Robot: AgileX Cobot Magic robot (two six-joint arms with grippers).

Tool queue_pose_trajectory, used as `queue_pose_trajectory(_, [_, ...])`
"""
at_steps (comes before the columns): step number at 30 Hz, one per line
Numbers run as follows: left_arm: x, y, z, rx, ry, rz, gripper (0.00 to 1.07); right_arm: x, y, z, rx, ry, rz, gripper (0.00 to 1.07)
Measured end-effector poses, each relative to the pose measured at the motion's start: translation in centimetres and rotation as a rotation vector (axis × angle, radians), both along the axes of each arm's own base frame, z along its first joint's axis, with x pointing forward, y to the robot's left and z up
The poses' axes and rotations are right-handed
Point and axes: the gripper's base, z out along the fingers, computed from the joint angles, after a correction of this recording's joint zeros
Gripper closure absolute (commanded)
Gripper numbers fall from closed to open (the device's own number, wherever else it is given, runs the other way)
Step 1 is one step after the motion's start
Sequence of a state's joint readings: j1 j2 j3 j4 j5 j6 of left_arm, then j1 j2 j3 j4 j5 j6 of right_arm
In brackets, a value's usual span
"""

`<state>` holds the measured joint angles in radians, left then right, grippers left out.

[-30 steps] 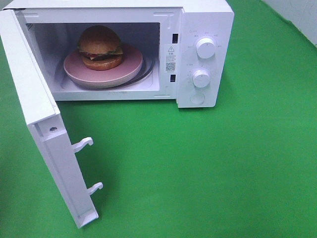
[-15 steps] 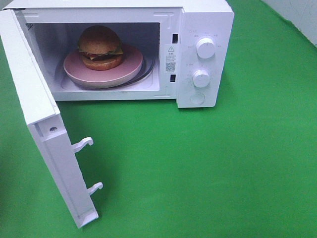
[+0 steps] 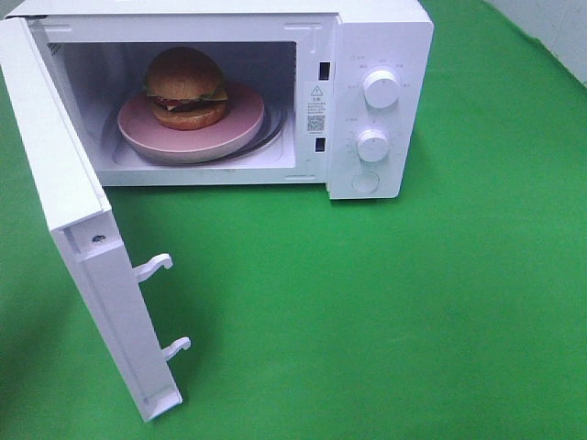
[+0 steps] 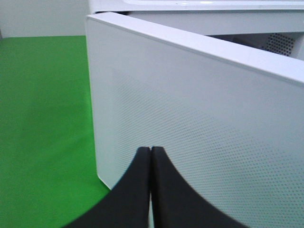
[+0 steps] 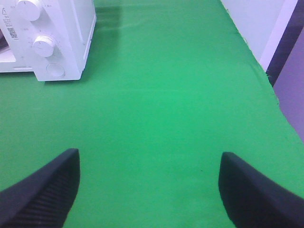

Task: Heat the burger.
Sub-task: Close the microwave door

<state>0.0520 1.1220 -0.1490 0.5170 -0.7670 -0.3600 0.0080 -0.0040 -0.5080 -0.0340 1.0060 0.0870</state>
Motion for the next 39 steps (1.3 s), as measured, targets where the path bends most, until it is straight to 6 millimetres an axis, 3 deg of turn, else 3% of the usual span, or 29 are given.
queue_pose_trajectory(4, [0.5, -0.4, -0.6, -0.029, 0.012, -0.040, 1.07, 0.0, 0.0, 0.0, 0.000, 0.000, 0.000, 0.31])
queue_pose_trajectory(12, [2.2, -3.3, -1.6, -0.027, 0.058, -0.169, 1.07, 0.0, 0.0, 0.0, 0.000, 0.000, 0.000, 0.31])
queue_pose_trajectory(21, [2.7, -6.1, -2.9, 0.009, 0.085, -0.167, 1.07, 0.0, 0.0, 0.0, 0.000, 0.000, 0.000, 0.31])
queue_pose_trajectory(27, [3.3, -7.6, -3.1, -0.002, 0.092, -0.179, 1.07, 0.0, 0.0, 0.0, 0.000, 0.000, 0.000, 0.31])
queue_pose_trajectory(31, [5.0, -10.3, -2.6, -0.032, 0.075, -0.216, 1.07, 0.0, 0.0, 0.0, 0.000, 0.000, 0.000, 0.31])
queue_pose_trajectory(34, [5.3, -10.7, -2.7, -0.036, 0.075, -0.219, 1.07, 0.0, 0.0, 0.0, 0.000, 0.000, 0.000, 0.31])
queue_pose_trajectory(36, [6.4, -12.2, -2.6, -0.058, 0.071, -0.219, 1.07, 0.0, 0.0, 0.0, 0.000, 0.000, 0.000, 0.32])
queue_pose_trajectory(39, [6.8, -12.9, -2.5, -0.071, 0.069, -0.219, 1.07, 0.0, 0.0, 0.0, 0.000, 0.000, 0.000, 0.32])
